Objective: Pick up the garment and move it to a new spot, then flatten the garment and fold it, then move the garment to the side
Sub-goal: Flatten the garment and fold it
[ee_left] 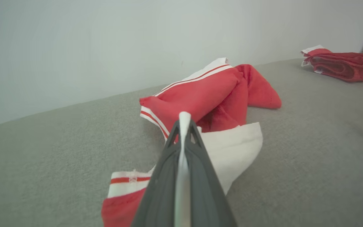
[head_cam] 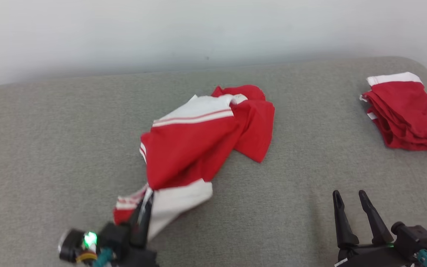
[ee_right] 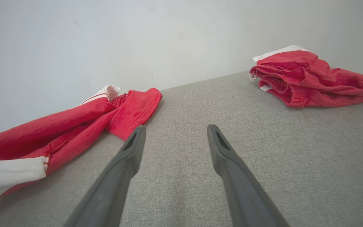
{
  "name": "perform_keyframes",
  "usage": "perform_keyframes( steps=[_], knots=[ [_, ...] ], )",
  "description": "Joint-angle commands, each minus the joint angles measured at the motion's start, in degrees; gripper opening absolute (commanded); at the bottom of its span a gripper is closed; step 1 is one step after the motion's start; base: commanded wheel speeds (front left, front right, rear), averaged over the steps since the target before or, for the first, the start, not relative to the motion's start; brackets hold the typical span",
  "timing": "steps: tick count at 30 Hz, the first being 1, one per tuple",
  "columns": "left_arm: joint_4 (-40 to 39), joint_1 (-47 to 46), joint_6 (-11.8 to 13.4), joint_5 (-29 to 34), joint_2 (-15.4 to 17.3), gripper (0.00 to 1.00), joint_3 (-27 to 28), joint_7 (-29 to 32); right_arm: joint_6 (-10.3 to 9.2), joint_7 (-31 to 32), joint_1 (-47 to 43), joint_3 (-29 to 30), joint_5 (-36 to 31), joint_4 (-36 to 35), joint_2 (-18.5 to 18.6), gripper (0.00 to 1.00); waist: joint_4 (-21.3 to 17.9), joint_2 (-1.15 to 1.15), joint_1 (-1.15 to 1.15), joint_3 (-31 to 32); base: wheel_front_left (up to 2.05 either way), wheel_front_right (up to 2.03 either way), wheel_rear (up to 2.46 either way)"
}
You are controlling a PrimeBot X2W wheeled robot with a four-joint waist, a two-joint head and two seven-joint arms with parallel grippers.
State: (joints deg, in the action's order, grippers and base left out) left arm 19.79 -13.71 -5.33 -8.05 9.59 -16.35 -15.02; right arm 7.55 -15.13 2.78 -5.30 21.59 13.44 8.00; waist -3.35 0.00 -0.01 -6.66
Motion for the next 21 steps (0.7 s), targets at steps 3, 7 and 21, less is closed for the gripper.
perform_keyframes(
  steps=[3,7,21],
  knots=[
    [-2.92,6.61,0.28,-0.12,-0.79,0.00,-0.73,-0.16,-0.15,0.01,-1.01,-0.10,-0.04,0.05,0.11,1.00,2.30,0.00,0.01,1.11,0.00,0.00,0.00],
    [-3.31,11.33,0.73,-0.52,-1.45,0.00,-0.04,-0.18,-0.15,0.01,-1.28,-0.61,0.18,0.47,0.09,1.00,3.19,0.00,0.01,1.57,0.00,0.00,0.00],
    [-8.84,13.68,1.14,-1.76,-3.48,1.00,7.10,-0.19,-0.15,0.01,-1.75,-1.13,0.12,1.44,0.40,1.00,3.14,0.00,0.01,4.74,0.00,0.00,0.00]
  ],
)
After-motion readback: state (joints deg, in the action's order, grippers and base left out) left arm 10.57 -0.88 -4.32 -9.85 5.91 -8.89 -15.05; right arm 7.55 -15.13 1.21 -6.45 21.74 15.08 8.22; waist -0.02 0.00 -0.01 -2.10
